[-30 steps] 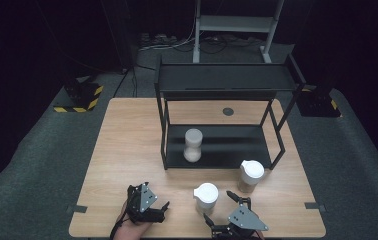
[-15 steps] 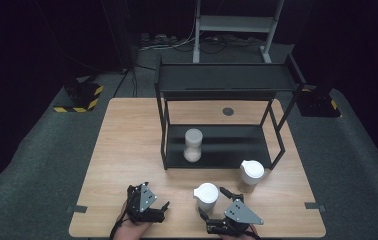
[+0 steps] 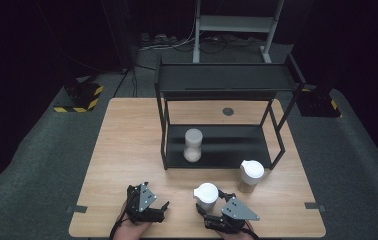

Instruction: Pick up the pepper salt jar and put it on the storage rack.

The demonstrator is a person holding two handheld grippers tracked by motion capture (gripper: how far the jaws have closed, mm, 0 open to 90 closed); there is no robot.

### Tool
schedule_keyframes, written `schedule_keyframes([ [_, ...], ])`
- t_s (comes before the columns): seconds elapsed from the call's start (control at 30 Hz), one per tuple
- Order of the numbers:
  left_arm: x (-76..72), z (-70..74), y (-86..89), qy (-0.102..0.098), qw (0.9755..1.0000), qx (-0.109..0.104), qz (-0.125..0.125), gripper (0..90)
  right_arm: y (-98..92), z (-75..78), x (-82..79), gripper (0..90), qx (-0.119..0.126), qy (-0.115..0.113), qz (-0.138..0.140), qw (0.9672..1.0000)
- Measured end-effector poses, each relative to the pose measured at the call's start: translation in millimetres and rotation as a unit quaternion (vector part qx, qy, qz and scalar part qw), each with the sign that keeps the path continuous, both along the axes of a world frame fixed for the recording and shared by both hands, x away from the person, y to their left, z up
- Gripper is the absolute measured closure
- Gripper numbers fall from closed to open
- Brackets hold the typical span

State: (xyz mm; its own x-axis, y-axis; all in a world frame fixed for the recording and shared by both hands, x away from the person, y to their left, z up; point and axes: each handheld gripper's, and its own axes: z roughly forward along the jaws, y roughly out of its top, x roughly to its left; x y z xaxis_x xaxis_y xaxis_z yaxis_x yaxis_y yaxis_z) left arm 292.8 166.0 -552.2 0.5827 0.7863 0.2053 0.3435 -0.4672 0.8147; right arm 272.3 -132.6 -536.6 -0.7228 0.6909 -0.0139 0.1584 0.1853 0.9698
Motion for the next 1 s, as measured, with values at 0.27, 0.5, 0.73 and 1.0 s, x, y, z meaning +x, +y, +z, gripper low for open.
schedule_keyframes([
  [0.27,0.1,0.1,0.2,0.001,1.0,-0.002,0.0,1.4,-0.5,-1.2,-0.6,29.7,-0.003,-0.008,-0.002,1.0],
  [0.5,0.2,0.2,0.9,0.001,1.0,-0.004,-0.001,1.3,1.1,-0.1,-1.6,29.9,-0.006,-0.008,-0.008,0.9999],
  [0.73,0.1,0.2,1.2,0.0,1.0,-0.006,-0.002,1.4,2.4,4.5,-0.1,29.9,-0.004,-0.017,-0.028,0.9995],
  [1.0,-0.3,0.1,0.3,0.0,1.0,-0.002,-0.004,1.4,4.4,10.4,5.7,29.9,0.009,-0.025,-0.055,0.9982],
])
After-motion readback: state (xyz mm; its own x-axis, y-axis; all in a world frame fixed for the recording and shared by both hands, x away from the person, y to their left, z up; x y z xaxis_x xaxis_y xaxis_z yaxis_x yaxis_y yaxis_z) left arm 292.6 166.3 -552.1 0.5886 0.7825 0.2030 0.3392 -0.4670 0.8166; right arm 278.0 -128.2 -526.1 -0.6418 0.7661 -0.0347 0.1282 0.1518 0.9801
